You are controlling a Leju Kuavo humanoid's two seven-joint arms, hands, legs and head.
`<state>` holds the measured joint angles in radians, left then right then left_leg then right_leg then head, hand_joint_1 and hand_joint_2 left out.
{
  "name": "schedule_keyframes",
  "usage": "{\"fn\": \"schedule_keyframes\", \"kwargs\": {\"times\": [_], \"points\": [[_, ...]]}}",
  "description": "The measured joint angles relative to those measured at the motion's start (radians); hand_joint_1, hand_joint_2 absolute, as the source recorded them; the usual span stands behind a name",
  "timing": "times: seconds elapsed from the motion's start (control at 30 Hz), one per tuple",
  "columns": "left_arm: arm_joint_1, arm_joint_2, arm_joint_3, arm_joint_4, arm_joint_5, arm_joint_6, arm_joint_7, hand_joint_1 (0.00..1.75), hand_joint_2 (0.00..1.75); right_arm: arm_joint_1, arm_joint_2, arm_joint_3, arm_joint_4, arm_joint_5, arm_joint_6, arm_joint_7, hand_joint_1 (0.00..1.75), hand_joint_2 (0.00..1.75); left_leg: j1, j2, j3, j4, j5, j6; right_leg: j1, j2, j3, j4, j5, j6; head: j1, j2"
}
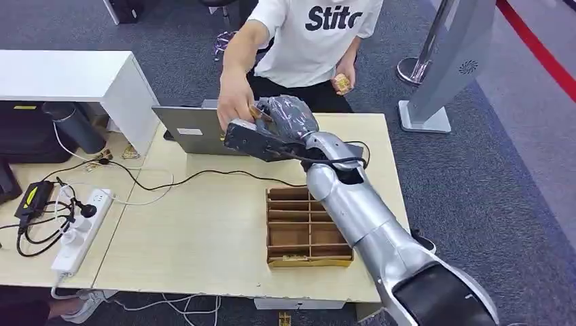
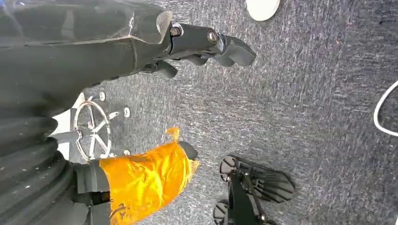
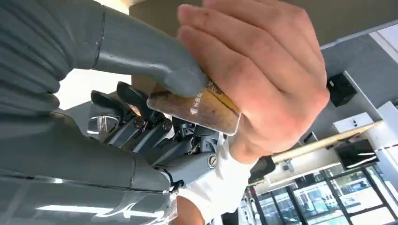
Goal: Pass the card to the sensor for recognition and then transmit it.
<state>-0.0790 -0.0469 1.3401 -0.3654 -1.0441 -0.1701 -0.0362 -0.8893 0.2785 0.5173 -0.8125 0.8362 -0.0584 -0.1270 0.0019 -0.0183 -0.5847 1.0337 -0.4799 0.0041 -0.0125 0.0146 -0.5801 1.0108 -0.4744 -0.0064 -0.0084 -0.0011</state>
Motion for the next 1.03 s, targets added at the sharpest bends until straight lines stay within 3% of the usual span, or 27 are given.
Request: {"fn": "schedule_keyframes", "kwargs": {"times": [0.07,0.1,0.13,0.37,0.87,1.03], "points": [[0.000,0.001,-0.002,0.003,0.000,-0.001,0.000,0.00,1.75,-0.002,0.005,-0.005,0.016,-0.001,-0.005,-0.007,1.73,1.75,0.000,0.000,0.000,0.000,0.000,0.000,0.000,0.000,0.000,0.000,0.000,0.000,0.000,0.000],[0.000,0.002,-0.002,0.005,0.000,-0.001,0.000,0.00,1.75,-0.001,0.007,-0.009,0.023,-0.007,-0.008,-0.019,0.07,1.75,0.000,0.000,0.000,0.000,0.000,0.000,0.000,0.000,0.000,0.000,0.000,0.000,0.000,0.000],[0.000,0.002,-0.005,0.007,0.000,-0.001,0.000,0.00,1.75,0.000,0.010,-0.015,0.029,-0.014,-0.008,-0.036,0.00,1.75,0.000,0.000,0.000,0.000,0.000,0.000,0.000,0.000,0.000,0.000,0.000,0.000,0.000,0.000],[0.000,0.006,-0.008,0.016,-0.004,-0.001,-0.006,0.00,1.75,0.026,0.014,-0.047,0.034,-0.079,0.022,-0.118,0.00,1.75,0.000,0.000,-0.001,0.000,-0.001,0.000,0.000,0.000,-0.001,0.000,0.000,0.000,0.000,0.000],[0.001,0.009,-0.010,0.019,-0.004,0.000,-0.006,0.00,1.75,0.051,0.014,-0.100,0.035,-0.117,0.035,-0.133,0.00,1.75,0.000,0.001,0.000,0.000,-0.001,0.000,0.000,0.000,-0.001,0.000,0.000,0.000,0.000,0.000],[0.002,0.010,-0.010,0.021,0.002,0.002,0.000,0.00,1.75,0.054,0.004,-0.172,0.055,-0.299,0.103,-0.174,0.00,1.75,0.000,0.000,0.000,0.000,-0.001,0.000,0.000,0.000,-0.001,-0.001,0.000,0.000,0.000,0.000]]}}
